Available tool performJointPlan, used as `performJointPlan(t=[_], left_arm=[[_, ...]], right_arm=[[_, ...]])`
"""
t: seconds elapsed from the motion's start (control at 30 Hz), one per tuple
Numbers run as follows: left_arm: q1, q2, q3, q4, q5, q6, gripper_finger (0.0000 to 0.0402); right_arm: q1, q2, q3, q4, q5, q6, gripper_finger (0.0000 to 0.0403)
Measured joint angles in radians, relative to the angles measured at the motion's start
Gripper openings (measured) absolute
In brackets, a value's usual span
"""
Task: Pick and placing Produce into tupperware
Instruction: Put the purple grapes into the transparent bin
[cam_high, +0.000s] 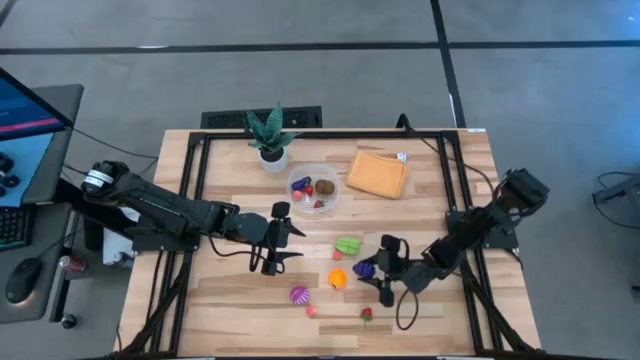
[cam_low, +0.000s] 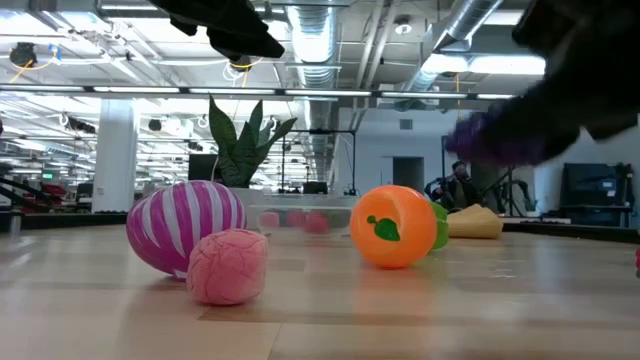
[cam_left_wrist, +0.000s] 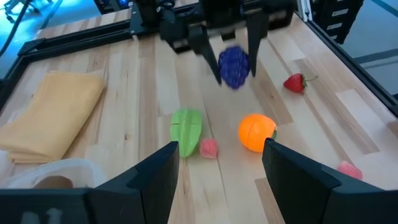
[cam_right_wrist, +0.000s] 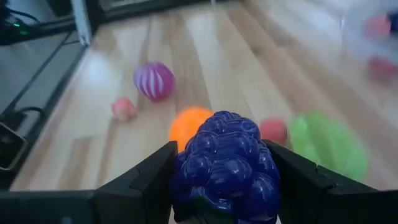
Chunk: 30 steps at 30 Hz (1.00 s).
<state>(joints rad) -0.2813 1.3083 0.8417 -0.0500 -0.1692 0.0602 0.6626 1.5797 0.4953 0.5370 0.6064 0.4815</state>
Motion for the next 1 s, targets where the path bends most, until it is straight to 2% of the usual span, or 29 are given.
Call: performJointPlan(t=[0.23,0.47,0.77,1.0], left_arm=[[-0.005,0.000,0.000,-0.050,-0.001,-0.023,0.0222],[-0.051,0.000,0.000,-0.069,-0.026,-0.027,0.0222],[-0.129,0.000,0.000,-0.076,-0.108,-0.057,0.0222],[-0.198,0.000,-0.066,-0.056,-0.212,-0.137,0.0222]], right_arm=[[-0.057,-0.149,0.000,-0.031,0.002,-0.201,0.0240],[-0.175,-0.226,0.001,-0.064,-0.009,-0.351,0.0240],[-0.383,-0.234,0.001,-0.057,-0.153,-0.442,0.0240],[-0.538,-0.234,0.001,0.022,-0.297,-0.521,0.0240]])
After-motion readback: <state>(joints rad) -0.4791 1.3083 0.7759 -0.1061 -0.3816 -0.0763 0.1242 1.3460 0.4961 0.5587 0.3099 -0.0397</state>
